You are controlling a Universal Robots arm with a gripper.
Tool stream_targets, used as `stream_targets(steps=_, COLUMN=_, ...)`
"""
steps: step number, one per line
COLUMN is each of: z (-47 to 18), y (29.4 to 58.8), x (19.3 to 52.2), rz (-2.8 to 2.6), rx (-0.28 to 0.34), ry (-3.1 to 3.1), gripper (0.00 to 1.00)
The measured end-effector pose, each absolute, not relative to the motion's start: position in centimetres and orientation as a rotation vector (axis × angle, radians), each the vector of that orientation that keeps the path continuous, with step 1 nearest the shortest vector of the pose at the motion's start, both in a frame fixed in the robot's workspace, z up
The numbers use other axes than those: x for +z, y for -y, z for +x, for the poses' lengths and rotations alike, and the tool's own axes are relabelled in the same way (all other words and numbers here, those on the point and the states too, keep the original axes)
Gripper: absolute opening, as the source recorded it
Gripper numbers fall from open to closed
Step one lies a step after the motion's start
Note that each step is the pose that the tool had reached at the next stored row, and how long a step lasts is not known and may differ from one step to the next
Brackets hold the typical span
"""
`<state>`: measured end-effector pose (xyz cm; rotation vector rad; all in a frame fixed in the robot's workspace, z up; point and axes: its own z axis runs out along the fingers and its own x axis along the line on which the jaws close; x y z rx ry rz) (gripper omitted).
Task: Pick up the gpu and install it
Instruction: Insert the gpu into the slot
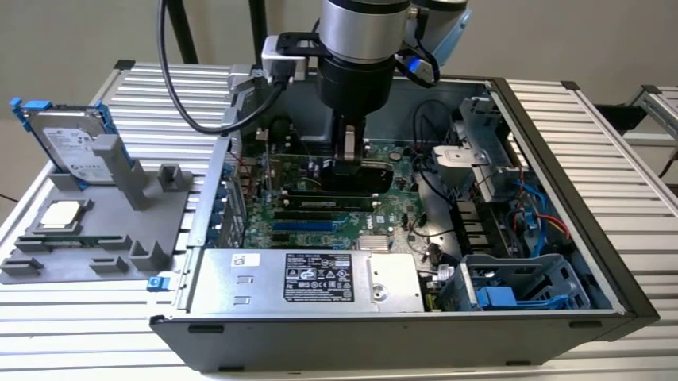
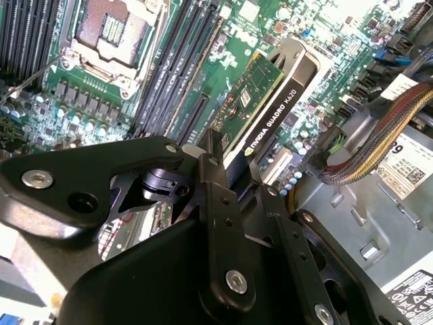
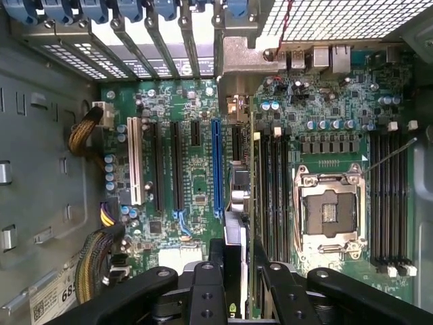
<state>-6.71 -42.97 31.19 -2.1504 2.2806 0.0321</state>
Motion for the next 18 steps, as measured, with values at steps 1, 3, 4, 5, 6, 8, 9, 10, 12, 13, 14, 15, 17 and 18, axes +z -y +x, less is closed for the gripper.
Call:
stream_targets(steps=1, z=-6.71, y=42.98, x=31.18, rz=-2.151, rx=0.032, ry=-2.281, gripper=0.00)
stream_targets(steps=3, z=-6.71, y=42.98, x=31.08, rz=-2.151, rx=0.032, ry=-2.281, gripper=0.00)
stream_targets(steps=4, z=-6.71, y=42.98, x=31.08, rz=-2.151, rx=0.032, ry=-2.281, gripper=0.00)
stream_targets(steps=5, z=-6.71, y=42.98, x=31.07, rz=-2.151, rx=0.032, ry=-2.281, gripper=0.00)
stream_targets(steps=6, z=-6.71, y=42.98, x=31.07, rz=-2.151, rx=0.032, ry=-2.281, gripper=0.00)
stream_targets(steps=8, z=-6.71, y=42.98, x=31.07, rz=-2.151, rx=0.032, ry=-2.281, gripper=0.00)
stream_targets(steps=9, z=-6.71, y=42.98, x=31.07, rz=-2.150, rx=0.032, ry=-2.281, gripper=0.00)
stream_targets(steps=10, z=-6.71, y=43.00, x=31.07, rz=-2.151, rx=0.032, ry=-2.281, gripper=0.00)
stream_targets(steps=12, z=-6.71, y=43.03, x=31.05, rz=-2.151, rx=0.032, ry=-2.281, gripper=0.00)
stream_targets(steps=13, z=-6.71, y=43.02, x=31.04, rz=-2.151, rx=0.032, ry=-2.281, gripper=0.00)
stream_targets(steps=14, z=-6.71, y=43.02, x=31.03, rz=-2.151, rx=0.032, ry=-2.281, gripper=0.00)
stream_targets(steps=15, z=-6.71, y=43.03, x=31.03, rz=-2.151, rx=0.032, ry=-2.281, gripper=0.00)
stream_targets(steps=17, z=-6.71, y=43.04, x=30.86, rz=-2.151, rx=0.032, ry=-2.281, gripper=0.00)
stream_targets(steps=18, z=-6.71, y=43.04, x=30.86, rz=-2.151, rx=0.032, ry=-2.281, gripper=0.00)
